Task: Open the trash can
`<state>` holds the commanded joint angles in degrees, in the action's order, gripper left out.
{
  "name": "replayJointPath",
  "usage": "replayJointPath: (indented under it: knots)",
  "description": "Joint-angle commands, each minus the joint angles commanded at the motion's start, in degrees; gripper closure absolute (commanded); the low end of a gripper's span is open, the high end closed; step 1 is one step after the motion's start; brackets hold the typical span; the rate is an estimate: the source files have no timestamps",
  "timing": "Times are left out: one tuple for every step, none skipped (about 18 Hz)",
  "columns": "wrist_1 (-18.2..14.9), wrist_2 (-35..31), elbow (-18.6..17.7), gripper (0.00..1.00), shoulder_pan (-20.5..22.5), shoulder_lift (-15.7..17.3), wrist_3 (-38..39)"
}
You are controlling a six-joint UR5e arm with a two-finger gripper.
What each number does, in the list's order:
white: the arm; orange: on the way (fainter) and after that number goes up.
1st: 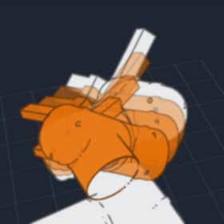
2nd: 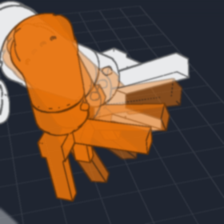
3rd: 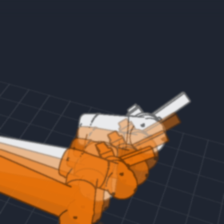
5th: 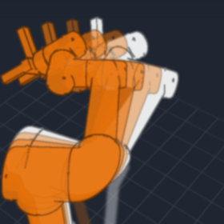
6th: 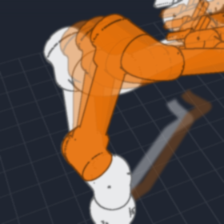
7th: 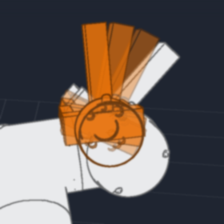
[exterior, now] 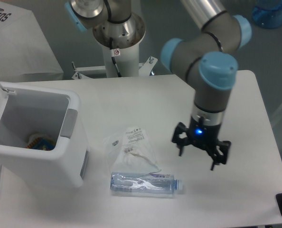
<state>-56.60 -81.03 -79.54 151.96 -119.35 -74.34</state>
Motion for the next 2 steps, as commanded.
replayJointPath:
  knots:
    - [-0.1,-0.7,0.1,0.00,0.0,-0.1,-0.4]
    - [-0.1,-1.1,0.2,0.00,-0.1,-0.1,-0.5]
